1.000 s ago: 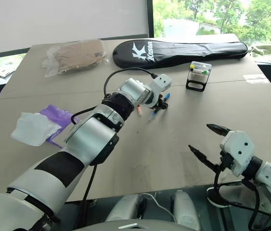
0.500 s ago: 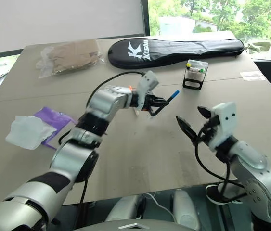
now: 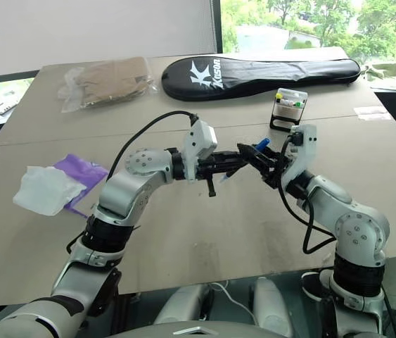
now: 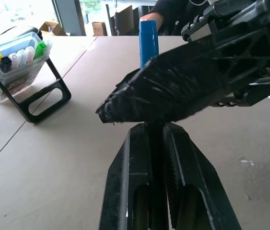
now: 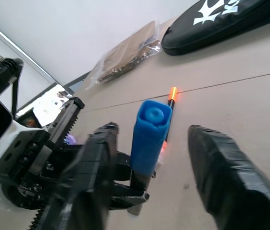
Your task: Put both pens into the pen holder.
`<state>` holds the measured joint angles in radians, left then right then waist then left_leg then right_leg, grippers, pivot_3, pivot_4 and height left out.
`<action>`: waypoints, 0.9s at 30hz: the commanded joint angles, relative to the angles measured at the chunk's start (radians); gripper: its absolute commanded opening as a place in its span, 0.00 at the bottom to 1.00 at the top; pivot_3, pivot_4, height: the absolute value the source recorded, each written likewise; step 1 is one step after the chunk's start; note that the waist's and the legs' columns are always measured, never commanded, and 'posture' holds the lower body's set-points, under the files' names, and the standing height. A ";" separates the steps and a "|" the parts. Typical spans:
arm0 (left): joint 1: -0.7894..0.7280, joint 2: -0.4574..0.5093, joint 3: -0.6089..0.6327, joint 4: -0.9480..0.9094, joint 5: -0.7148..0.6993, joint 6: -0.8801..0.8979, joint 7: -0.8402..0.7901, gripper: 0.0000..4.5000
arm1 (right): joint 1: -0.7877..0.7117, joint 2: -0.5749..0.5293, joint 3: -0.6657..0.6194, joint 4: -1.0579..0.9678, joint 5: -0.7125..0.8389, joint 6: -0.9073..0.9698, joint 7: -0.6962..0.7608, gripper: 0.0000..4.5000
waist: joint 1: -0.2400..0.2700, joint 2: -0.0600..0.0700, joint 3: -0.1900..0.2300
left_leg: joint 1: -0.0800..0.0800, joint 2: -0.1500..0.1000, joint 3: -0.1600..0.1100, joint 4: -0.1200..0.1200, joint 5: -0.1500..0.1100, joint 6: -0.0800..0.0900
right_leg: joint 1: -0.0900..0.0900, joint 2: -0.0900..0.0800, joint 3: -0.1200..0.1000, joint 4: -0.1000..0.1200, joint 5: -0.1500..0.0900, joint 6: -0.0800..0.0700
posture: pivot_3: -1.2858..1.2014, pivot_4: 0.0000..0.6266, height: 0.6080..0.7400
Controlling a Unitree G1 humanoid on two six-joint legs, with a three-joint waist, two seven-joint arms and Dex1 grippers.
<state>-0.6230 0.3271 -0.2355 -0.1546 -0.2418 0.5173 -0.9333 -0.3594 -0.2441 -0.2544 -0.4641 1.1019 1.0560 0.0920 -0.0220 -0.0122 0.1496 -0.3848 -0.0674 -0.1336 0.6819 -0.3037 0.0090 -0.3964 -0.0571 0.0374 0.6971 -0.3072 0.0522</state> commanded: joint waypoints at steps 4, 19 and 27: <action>0.010 -0.010 0.051 -0.071 -0.109 -0.013 -0.016 0.00 | -0.016 -0.048 -0.018 -0.017 0.107 0.001 -0.033 0.01 | -0.009 0.000 0.000 | 0.000 0.000 0.000 0.000 0.000 0.000 | 0.000 0.000 0.000 0.000 0.000 0.000 | 0.52 0.24 1.00; 0.065 0.025 0.238 -0.190 -0.212 0.161 0.250 0.82 | -0.158 -0.185 -0.033 0.054 -0.198 -0.308 -0.095 0.01 | -0.019 0.000 0.000 | 0.001 0.000 0.002 0.000 0.000 0.000 | 0.000 0.001 0.000 0.000 0.000 0.000 | 0.52 0.24 1.00; 0.069 -0.087 0.220 -0.192 -0.180 0.090 0.388 0.82 | -0.361 -0.161 0.108 0.372 -0.614 -0.637 -0.045 0.01 | -0.021 0.000 0.000 | 0.001 0.001 0.005 0.000 0.000 0.000 | 0.000 0.001 0.001 0.000 0.000 0.000 | 0.52 0.24 1.00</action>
<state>-0.5471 0.2421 -0.0117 -0.3043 -0.4296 0.6402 -0.5632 -0.6884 -0.4150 -0.1602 -0.1196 0.5488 0.5003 0.0292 -0.0431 -0.0121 0.1495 -0.3837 -0.0666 -0.1287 0.6815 -0.3038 0.0091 -0.3971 -0.0560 0.0383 0.6974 -0.3071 0.0524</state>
